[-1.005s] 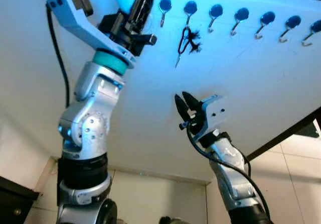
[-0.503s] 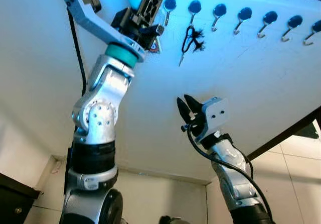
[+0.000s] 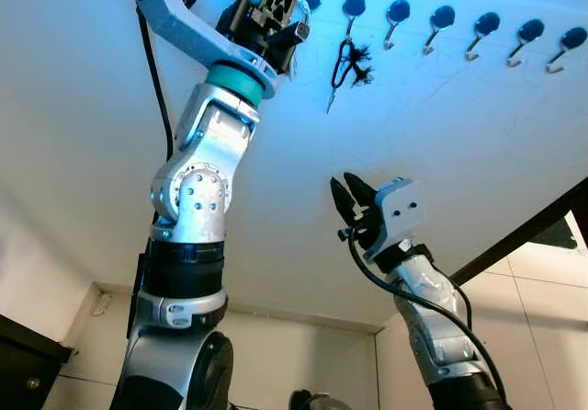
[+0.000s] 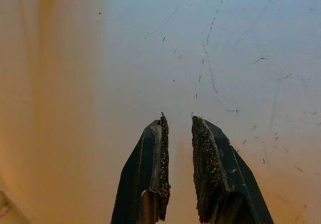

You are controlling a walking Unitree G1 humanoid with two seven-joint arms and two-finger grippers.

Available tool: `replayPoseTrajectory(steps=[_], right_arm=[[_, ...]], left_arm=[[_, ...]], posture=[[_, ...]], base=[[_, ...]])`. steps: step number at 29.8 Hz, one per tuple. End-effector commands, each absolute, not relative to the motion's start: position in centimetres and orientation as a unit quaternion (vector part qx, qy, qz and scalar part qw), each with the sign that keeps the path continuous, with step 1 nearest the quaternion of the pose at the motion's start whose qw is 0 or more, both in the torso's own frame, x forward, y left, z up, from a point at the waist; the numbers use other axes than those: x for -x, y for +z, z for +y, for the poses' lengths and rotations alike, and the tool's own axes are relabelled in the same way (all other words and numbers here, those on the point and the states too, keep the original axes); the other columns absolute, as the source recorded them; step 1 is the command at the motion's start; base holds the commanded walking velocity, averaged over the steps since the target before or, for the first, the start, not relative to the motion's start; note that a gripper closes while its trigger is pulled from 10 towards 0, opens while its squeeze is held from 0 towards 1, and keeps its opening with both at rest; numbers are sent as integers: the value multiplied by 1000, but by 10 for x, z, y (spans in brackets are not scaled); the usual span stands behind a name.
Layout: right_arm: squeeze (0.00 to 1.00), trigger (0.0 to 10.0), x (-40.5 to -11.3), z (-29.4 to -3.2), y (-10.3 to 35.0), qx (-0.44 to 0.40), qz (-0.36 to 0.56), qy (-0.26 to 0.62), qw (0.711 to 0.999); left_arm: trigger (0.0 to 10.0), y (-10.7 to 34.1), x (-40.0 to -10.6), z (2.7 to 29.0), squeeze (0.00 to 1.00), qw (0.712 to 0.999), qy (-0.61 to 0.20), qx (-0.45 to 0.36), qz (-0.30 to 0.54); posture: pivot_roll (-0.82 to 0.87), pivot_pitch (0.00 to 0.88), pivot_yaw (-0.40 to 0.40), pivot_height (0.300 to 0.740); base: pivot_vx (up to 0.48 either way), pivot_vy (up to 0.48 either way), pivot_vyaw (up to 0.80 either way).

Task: Hang keys on a hook

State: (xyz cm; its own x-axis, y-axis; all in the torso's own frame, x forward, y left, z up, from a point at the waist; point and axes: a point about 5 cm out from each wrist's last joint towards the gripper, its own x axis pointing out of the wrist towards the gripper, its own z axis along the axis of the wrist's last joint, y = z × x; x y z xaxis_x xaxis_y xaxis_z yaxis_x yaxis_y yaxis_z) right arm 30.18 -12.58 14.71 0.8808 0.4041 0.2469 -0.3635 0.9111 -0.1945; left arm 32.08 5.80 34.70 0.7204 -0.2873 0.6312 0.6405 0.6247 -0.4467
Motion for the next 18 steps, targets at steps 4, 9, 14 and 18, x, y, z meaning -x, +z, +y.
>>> replayPoseTrajectory(steps=[4,9,14,18], right_arm=[[0,10000,-301,-124,143,71,-138,199,968],[0,10000,-303,-119,145,68,-143,208,965],[0,10000,-305,-116,145,68,-144,216,963],[0,10000,-307,-112,147,69,-147,227,960]], left_arm=[[10000,335,-305,61,0,912,-202,155,-323],[10000,317,-291,96,0,917,-75,-59,-387],[10000,308,-284,121,0,913,-4,-118,-391],[10000,311,-278,148,0,899,67,-159,-401]], posture=[[31,109,30,740],[64,112,27,740],[79,113,22,740],[107,117,10,740]], base=[[0,0,0],[0,0,0],[0,0,0],[0,0,0]])
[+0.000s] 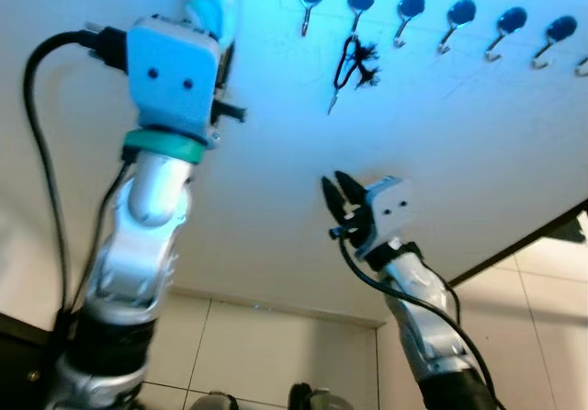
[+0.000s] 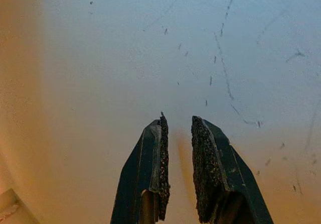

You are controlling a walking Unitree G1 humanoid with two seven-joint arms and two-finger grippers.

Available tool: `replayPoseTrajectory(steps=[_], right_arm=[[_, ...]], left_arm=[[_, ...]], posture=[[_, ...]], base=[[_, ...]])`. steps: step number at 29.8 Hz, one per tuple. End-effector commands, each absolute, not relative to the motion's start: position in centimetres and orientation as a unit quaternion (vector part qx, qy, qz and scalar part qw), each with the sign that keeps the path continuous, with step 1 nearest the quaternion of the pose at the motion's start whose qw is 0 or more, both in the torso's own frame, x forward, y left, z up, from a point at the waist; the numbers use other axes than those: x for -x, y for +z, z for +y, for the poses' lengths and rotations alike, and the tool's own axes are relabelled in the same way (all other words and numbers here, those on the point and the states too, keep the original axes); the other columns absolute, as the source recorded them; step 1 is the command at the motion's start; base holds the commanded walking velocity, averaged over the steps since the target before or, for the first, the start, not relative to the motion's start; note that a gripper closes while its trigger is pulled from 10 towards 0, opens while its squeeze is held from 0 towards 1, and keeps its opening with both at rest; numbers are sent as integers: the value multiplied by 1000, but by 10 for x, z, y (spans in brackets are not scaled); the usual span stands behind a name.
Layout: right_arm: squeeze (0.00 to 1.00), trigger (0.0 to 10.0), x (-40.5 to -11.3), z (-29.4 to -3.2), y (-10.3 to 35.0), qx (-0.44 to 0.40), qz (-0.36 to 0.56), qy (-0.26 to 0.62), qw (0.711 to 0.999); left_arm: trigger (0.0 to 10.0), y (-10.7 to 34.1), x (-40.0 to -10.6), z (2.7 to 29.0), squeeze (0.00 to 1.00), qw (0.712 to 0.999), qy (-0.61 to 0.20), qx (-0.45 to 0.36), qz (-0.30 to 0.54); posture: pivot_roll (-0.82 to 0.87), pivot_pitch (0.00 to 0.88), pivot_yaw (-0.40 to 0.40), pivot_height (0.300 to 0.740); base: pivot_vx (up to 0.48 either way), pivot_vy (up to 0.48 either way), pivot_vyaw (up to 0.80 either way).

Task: Hang keys on a hook

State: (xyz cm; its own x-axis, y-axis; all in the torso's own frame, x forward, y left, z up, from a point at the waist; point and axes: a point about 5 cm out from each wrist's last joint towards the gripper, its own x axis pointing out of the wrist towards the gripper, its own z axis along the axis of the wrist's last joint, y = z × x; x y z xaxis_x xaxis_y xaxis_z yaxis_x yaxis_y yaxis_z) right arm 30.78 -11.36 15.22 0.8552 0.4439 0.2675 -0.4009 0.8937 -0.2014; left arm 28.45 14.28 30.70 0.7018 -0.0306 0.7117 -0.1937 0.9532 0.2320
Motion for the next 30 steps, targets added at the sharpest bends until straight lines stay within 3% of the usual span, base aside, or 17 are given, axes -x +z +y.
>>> replayPoseTrajectory(steps=[1,5,10,16,21,24,25,26,30], right_arm=[[0,10000,-307,-112,147,69,-147,227,960],[0,10000,-309,-108,149,70,-150,237,957],[0,10000,-311,-105,150,74,-152,246,954],[0,10000,-314,-103,157,88,-169,252,949],[0,10000,-319,-101,198,92,-234,271,929],[0,10000,-314,-93,221,81,-261,322,906],[0,10000,-306,-89,241,58,-279,370,884],[0,10000,-304,-89,248,51,-284,381,878],[0,10000,-303,-90,257,43,-292,396,869]], left_arm=[[10000,311,-278,148,0,899,67,-159,-401],[10000,331,-273,159,0,873,102,-185,-439],[10000,346,-268,152,0,847,92,-209,-480],[10000,359,-270,147,0,862,52,-148,-483],[10000,375,-270,148,0,877,15,-57,-478],[10000,375,-269,143,0,889,-58,-1,-453],[10000,372,-264,139,0,891,-132,48,-432],[10000,371,-263,138,0,890,-153,64,-425],[10000,369,-262,138,0,888,-170,86,-419]], posture=[[107,117,10,740],[116,119,1,740],[124,121,-6,740],[122,119,6,740],[116,113,12,740],[118,111,13,740],[123,109,10,740],[127,108,6,740],[131,108,-1,740]], base=[[0,0,0],[0,0,0],[0,0,0],[0,0,0],[0,0,0],[0,0,0],[0,0,0],[0,0,0],[0,0,0]])
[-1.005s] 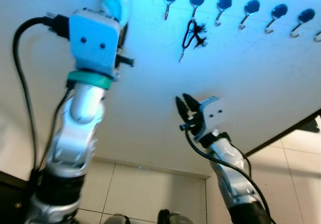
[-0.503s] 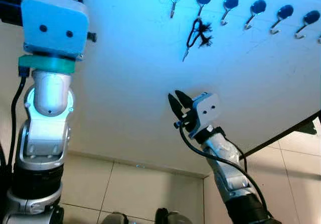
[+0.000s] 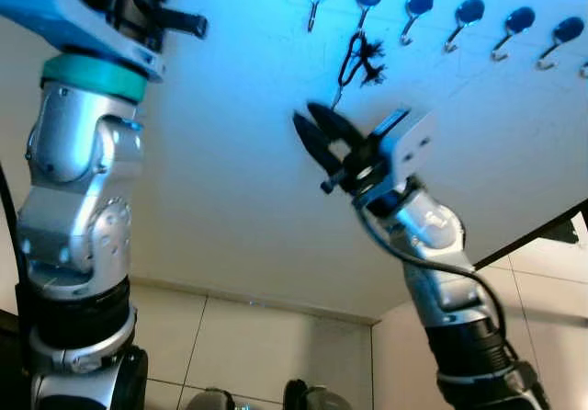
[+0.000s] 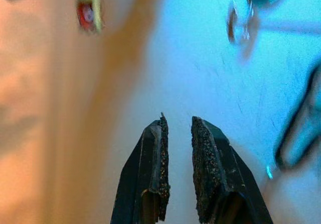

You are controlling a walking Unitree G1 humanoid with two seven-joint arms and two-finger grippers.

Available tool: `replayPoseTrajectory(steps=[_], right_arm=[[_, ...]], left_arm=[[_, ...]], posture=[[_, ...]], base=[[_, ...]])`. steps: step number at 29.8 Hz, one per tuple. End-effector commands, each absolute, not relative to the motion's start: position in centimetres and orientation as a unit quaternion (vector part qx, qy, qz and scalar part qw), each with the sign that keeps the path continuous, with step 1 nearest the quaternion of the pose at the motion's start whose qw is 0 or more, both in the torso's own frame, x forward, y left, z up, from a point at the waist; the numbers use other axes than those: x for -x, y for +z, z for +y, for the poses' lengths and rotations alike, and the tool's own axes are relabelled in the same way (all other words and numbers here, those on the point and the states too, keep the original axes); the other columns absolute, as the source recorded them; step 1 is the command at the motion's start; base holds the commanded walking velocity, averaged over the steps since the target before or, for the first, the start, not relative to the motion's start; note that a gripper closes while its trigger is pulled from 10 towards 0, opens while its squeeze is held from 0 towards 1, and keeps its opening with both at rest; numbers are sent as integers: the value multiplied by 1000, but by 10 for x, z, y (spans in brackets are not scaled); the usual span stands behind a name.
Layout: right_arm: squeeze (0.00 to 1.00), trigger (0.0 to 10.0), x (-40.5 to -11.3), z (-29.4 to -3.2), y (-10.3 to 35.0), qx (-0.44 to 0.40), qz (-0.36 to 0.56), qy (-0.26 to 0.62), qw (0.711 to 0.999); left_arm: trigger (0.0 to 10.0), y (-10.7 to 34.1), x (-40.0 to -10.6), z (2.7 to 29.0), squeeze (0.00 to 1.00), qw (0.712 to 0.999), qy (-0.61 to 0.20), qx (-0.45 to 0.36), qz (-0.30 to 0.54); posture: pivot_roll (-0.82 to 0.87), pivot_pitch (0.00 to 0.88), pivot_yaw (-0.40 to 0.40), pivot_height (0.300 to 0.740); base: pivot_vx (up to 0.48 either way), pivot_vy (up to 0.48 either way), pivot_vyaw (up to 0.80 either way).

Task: Hang keys on a hook

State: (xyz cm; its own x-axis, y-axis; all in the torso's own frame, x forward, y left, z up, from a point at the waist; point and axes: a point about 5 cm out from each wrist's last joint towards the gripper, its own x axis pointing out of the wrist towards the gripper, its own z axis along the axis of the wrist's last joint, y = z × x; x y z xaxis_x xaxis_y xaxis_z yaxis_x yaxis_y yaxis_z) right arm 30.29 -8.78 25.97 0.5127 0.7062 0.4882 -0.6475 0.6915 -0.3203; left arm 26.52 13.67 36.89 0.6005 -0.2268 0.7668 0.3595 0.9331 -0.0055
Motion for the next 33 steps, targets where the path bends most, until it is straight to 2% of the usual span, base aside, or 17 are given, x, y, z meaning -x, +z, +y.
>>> replayPoseTrajectory(steps=[1,5,8,16,17,18,21,24,25,26,28,33], right_arm=[[0,10000,-303,-89,258,43,-294,399,868],[0,10000,-304,-87,259,39,-295,405,865],[0,10000,-304,-78,257,24,-285,430,856],[0,10000,-291,-63,269,-19,-292,474,831],[67,10000,-289,-61,272,-6,-305,468,829],[1000,10000,-288,-59,275,26,-325,454,829],[1000,10000,-283,-58,279,87,-363,424,825],[1000,10000,-280,-60,281,94,-376,406,828],[204,10000,-278,-63,283,111,-389,385,830],[0,10000,-276,-65,283,127,-397,366,832],[0,10000,-273,-68,282,165,-415,334,830],[0,10000,-277,-68,274,158,-406,304,847]], left_arm=[[10000,369,-259,135,0,885,-181,92,-418],[10000,368,-255,125,0,879,-223,106,-408],[10000,368,-255,115,0,865,-275,149,-393],[10000,366,-267,104,0,860,-312,185,-359],[10000,364,-272,99,0,860,-317,189,-351],[10000,362,-277,91,0,862,-321,194,-342],[10000,358,-286,81,0,864,-327,202,-327],[10000,356,-289,79,0,865,-326,204,-321],[10000,354,-289,79,0,866,-325,206,-320],[10000,352,-289,80,0,866,-325,208,-319],[10000,351,-287,80,0,865,-326,209,-319],[10000,353,-287,80,0,862,-329,212,-322]], posture=[[131,108,-1,740],[130,108,-3,740],[124,110,3,740],[116,110,15,740],[109,110,19,740],[105,111,23,740],[101,111,27,740],[98,113,29,740],[95,114,32,740],[92,115,35,740],[85,116,41,740],[81,117,49,740]], base=[[0,0,0],[0,0,0],[0,0,0],[0,0,0],[0,0,0],[0,0,0],[0,0,0],[0,0,0],[0,0,0],[0,0,0],[0,0,0],[0,0,0]])
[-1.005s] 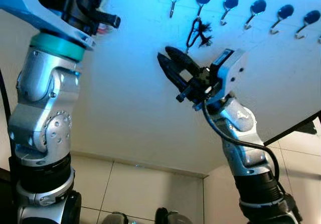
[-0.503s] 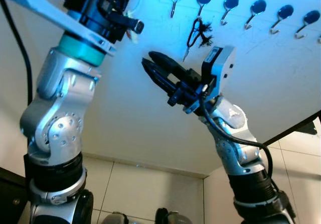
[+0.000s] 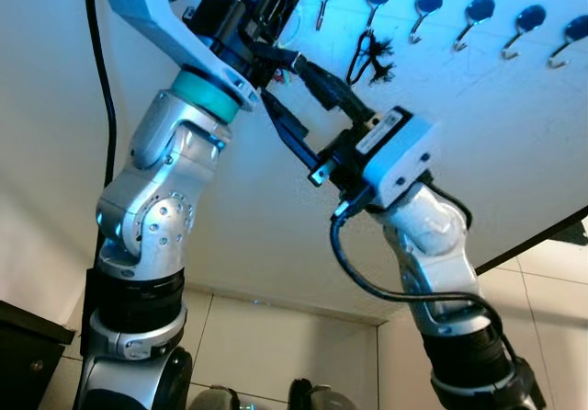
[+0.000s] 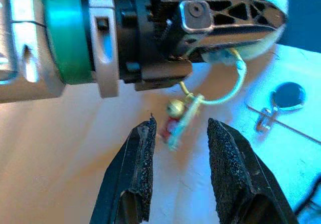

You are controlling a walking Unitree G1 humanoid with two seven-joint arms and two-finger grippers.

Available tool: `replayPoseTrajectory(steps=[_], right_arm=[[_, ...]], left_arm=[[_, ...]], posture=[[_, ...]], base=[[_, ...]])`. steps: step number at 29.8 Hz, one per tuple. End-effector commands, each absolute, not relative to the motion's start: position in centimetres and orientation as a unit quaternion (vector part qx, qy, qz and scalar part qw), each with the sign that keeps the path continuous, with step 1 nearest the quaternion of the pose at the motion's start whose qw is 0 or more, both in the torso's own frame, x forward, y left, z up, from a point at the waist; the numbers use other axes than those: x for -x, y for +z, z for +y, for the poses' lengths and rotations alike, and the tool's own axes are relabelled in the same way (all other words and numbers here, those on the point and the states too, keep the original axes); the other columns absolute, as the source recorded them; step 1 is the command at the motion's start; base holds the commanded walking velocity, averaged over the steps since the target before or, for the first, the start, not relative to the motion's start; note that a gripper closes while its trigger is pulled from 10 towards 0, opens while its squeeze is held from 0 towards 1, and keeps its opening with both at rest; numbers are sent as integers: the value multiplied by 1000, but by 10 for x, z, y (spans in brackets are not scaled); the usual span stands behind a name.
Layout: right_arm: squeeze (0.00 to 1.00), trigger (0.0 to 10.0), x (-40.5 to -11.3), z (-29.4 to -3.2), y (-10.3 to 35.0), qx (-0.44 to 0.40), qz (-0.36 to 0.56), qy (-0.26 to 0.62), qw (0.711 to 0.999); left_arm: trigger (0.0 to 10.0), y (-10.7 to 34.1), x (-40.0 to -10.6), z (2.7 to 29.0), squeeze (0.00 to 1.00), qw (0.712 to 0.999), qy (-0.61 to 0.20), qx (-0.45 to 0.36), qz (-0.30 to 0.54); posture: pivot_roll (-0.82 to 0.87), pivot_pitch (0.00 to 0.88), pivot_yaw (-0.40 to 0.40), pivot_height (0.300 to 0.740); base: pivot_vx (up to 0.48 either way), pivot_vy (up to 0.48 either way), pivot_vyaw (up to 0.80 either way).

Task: Hang keys on a hook

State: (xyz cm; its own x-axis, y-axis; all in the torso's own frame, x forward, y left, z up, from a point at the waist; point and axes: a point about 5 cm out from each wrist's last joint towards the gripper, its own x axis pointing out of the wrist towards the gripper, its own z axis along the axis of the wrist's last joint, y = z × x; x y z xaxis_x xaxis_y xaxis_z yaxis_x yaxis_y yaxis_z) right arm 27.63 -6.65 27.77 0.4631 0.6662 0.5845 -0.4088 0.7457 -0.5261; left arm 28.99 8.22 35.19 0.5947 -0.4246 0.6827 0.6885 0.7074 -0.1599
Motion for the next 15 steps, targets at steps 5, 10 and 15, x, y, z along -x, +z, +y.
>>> replayPoseTrajectory(steps=[5,10,15], right_arm=[[0,10000,-284,-68,268,143,-384,287,866],[0,10000,-290,-67,265,120,-377,278,875],[0,10000,-295,-60,267,110,-378,285,874]], left_arm=[[10000,355,-287,78,0,862,-329,209,-324],[10000,356,-285,79,0,861,-328,209,-328],[10000,356,-284,80,0,861,-325,210,-330]], posture=[[81,117,49,740],[92,111,47,740],[103,110,39,740]], base=[[0,0,0],[0,0,0],[0,0,0]])
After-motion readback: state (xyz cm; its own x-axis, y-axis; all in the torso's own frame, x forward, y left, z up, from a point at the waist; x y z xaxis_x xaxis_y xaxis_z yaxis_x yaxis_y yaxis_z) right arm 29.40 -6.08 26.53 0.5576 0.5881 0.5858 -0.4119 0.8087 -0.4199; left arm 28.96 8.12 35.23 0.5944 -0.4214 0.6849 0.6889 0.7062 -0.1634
